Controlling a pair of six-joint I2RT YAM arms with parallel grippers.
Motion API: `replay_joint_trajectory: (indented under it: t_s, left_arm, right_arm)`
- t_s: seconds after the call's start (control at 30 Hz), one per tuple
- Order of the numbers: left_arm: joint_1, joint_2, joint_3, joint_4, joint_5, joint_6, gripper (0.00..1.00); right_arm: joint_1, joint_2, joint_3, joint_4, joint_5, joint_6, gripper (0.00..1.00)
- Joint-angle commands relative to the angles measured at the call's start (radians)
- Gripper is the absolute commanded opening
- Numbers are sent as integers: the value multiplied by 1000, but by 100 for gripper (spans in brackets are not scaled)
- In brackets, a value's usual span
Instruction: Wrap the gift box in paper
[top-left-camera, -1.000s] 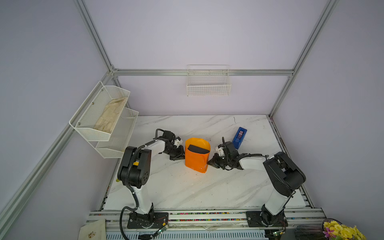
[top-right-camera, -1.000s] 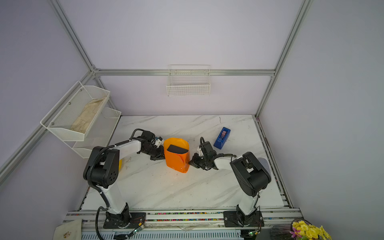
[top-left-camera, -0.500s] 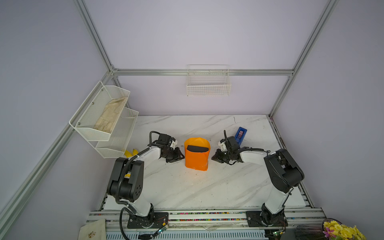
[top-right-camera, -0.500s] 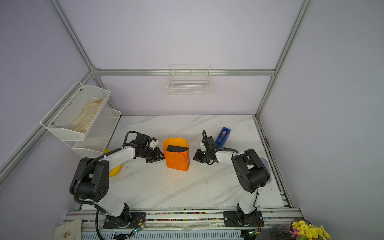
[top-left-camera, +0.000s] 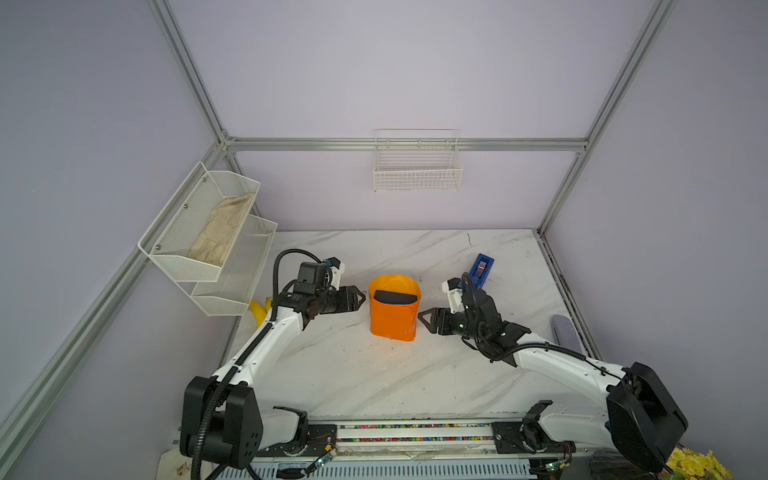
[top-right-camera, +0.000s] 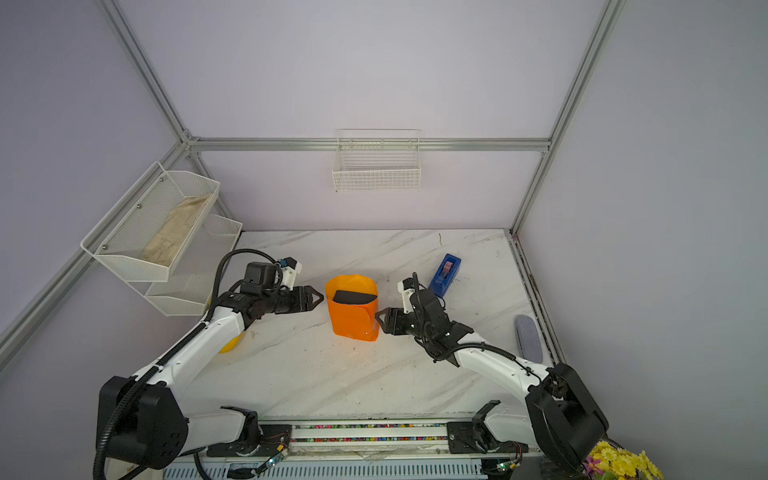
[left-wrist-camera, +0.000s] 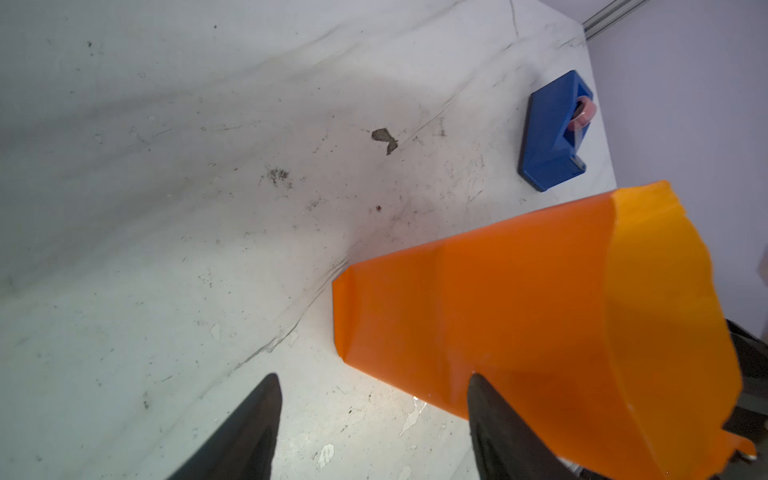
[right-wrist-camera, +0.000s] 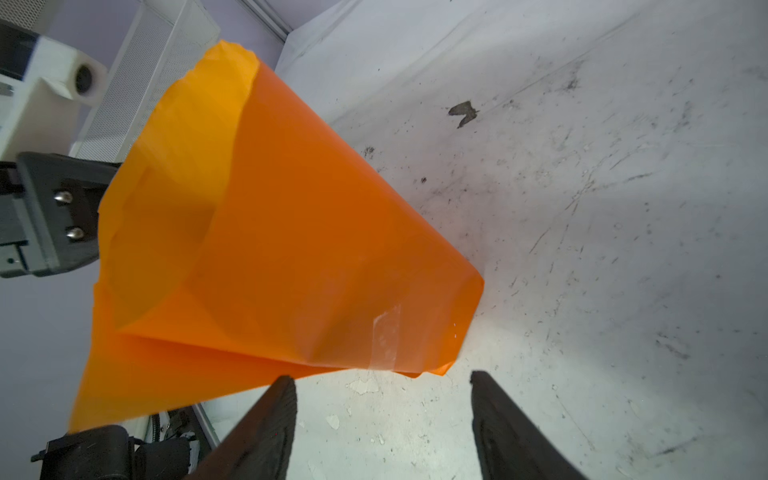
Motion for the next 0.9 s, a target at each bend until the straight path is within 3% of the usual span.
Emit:
replay_joint_trajectory:
  t_s: [0.0,0.17,0.3,0.43,0.57,0.73,0.87]
  left_arm:
    - [7,78,-26,-54,-52,-27,65]
    - [0,209,-6,-6,89,-40,53]
    - [-19,271,1,-1,179,-33,51]
    - [-70,316,5,6,223,-33,50]
    - [-107,318,-5,14,217,-54,50]
    - [-138,267,-48,26,161,-82,52]
    - [-140,164,-101,42,39,-81,63]
  right_arm:
    - [7,-24,-28,-1,142,-22,69]
    - [5,8,11,-110,231,-10,65]
    - [7,-26,-9,-48,187,-40,65]
    - [12,-94,-87,88,109,-161,70]
    - [14,-167,-141,121,103,-281,76]
    - [14,-187,-159,136,112,-293,77]
    - [14,-164,-169,162,85,-297,77]
